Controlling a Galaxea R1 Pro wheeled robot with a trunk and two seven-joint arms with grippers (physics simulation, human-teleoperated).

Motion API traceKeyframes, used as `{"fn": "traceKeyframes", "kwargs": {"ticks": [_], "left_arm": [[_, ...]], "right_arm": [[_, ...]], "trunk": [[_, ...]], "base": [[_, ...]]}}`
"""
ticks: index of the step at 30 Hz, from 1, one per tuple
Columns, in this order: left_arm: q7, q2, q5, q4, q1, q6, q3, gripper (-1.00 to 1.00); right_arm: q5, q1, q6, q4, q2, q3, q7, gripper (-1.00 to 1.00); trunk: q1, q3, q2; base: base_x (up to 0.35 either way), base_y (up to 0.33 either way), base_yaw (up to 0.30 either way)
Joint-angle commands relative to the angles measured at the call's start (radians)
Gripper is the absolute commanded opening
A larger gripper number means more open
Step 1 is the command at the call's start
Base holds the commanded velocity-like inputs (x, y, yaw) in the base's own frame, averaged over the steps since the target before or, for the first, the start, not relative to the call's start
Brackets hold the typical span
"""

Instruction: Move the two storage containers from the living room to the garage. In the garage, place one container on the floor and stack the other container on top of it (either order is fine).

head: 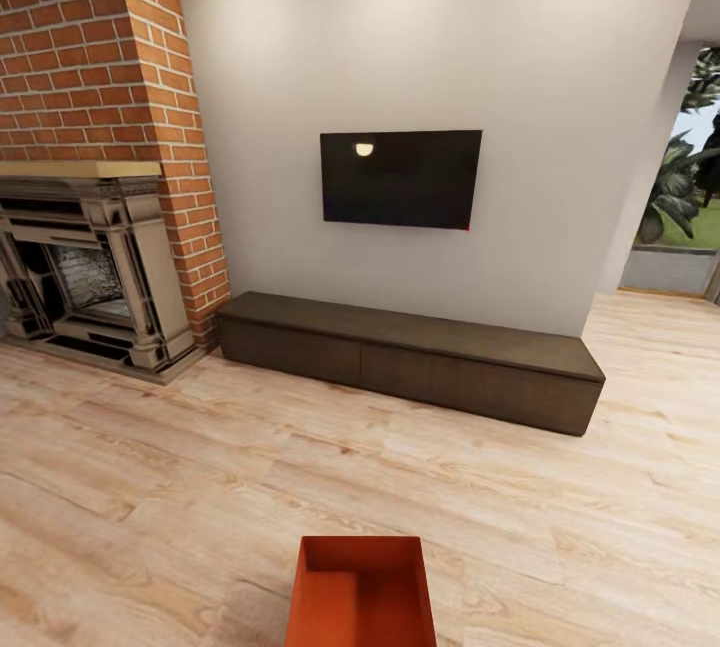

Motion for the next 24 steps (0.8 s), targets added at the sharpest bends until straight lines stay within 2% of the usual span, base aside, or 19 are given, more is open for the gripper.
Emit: {"fn": "traceKeyframes", "kwargs": {"ticks": [1,10,24], "left_arm": [[0.000,0.000,0.006,-0.001,0.000,-0.002,0.001,1.00],[-0.001,0.000,0.004,-0.002,0.000,-0.001,-0.001,1.00],[-0.001,0.017,-0.005,-0.003,0.000,-0.002,-0.008,1.00]], "right_arm": [[-0.008,-0.001,-0.004,0.003,0.001,0.008,0.000,1.00],[-0.008,-0.001,0.001,0.003,0.012,0.005,-0.002,1.00],[-0.008,-0.001,0.002,0.003,0.016,0.004,-0.001,1.00]], "trunk": [[0.000,-0.001,0.000],[0.000,-0.002,0.000],[0.000,-0.023,0.000]], "base": [[0.002,0.000,0.000],[0.000,0.000,0.000],[0.000,0.000,0.000]]}}
